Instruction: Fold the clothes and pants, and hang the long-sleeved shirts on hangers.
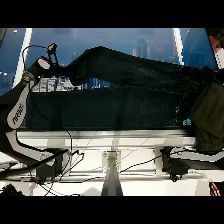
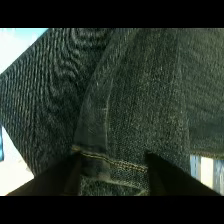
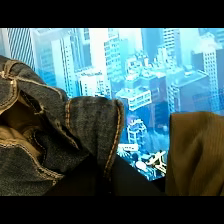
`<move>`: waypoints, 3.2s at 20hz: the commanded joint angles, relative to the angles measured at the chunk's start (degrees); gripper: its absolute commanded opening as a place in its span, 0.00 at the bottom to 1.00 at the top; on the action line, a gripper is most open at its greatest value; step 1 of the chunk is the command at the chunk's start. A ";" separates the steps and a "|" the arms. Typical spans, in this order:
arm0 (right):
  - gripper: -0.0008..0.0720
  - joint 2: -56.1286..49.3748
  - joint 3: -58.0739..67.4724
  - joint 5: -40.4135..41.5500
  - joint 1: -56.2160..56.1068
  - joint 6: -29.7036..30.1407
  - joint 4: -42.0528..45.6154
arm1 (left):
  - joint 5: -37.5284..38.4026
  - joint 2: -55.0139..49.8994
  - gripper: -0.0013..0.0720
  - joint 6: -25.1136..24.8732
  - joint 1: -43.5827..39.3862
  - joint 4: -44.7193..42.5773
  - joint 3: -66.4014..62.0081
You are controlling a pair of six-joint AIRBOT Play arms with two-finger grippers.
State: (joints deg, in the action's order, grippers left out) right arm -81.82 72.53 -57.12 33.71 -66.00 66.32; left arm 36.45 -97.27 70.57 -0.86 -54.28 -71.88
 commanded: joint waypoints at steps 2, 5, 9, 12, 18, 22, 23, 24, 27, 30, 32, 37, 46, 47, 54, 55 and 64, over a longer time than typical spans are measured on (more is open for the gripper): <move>0.05 0.04 0.07 -0.31 0.04 0.02 -0.04 | -2.82 -0.70 0.36 -0.98 -0.22 2.08 -0.02; 0.05 0.02 0.07 -0.42 0.04 0.02 -0.04 | -2.84 -0.70 0.05 -0.98 -0.22 2.08 -0.02; 0.05 0.04 0.07 -0.46 0.04 0.02 -0.04 | -2.75 -0.15 0.05 -1.01 -0.07 2.01 -0.28; 0.05 0.09 0.09 -0.46 0.04 0.04 -0.09 | -2.27 3.89 0.05 -1.18 0.76 -0.63 -3.61; 0.05 4.07 0.11 0.44 0.04 1.16 -0.44 | -1.68 22.43 0.05 -1.14 6.54 -14.97 -7.98; 0.05 9.35 0.09 0.48 0.04 1.16 -0.33 | -1.27 34.75 0.05 -1.14 12.13 -17.55 -7.98; 0.05 10.58 0.09 0.26 0.04 1.16 -0.35 | -0.59 37.48 0.05 -1.11 13.60 -17.55 -7.98; 0.05 11.58 0.09 -0.28 0.04 1.16 -0.35 | 1.07 39.98 0.05 -1.11 15.10 -17.57 -7.98; 0.05 13.86 0.09 -3.23 0.04 1.84 -0.44 | 10.51 45.72 0.05 -0.68 20.50 -17.79 -7.98; 0.05 13.86 0.09 -5.31 -0.09 2.67 -0.63 | 22.77 45.33 0.05 0.55 26.08 -17.84 -7.93; 0.05 12.92 0.07 -4.17 -1.18 2.71 -0.50 | 28.72 40.89 0.05 0.55 27.32 -19.17 -7.82; 0.05 5.11 0.04 6.97 -9.11 2.69 -0.37 | 21.99 18.80 0.05 0.55 25.57 -18.32 -7.41; 0.05 -8.94 0.09 44.98 -18.27 1.97 -2.08 | -8.24 -0.68 0.05 -3.13 22.58 -4.81 -7.43; 0.05 -9.75 0.09 47.82 -18.88 1.97 -2.08 | -10.62 -0.81 0.05 -3.10 21.92 -4.79 -7.43; 0.86 -7.45 0.09 46.03 -19.19 1.99 -1.73 | -9.73 2.14 0.98 -1.60 19.58 -4.63 -7.45; 0.86 -5.62 0.09 43.52 -19.04 1.99 -1.51 | -7.56 3.58 0.98 -1.60 19.65 -4.74 -7.45; 0.05 16.63 -0.17 -10.29 -7.21 -4.09 6.60 | 10.67 21.44 0.76 -6.95 19.17 -5.60 -7.45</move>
State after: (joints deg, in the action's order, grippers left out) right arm -70.96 72.55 -47.33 22.06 -65.65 70.59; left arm 41.39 -80.68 65.47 18.55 -59.88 -79.33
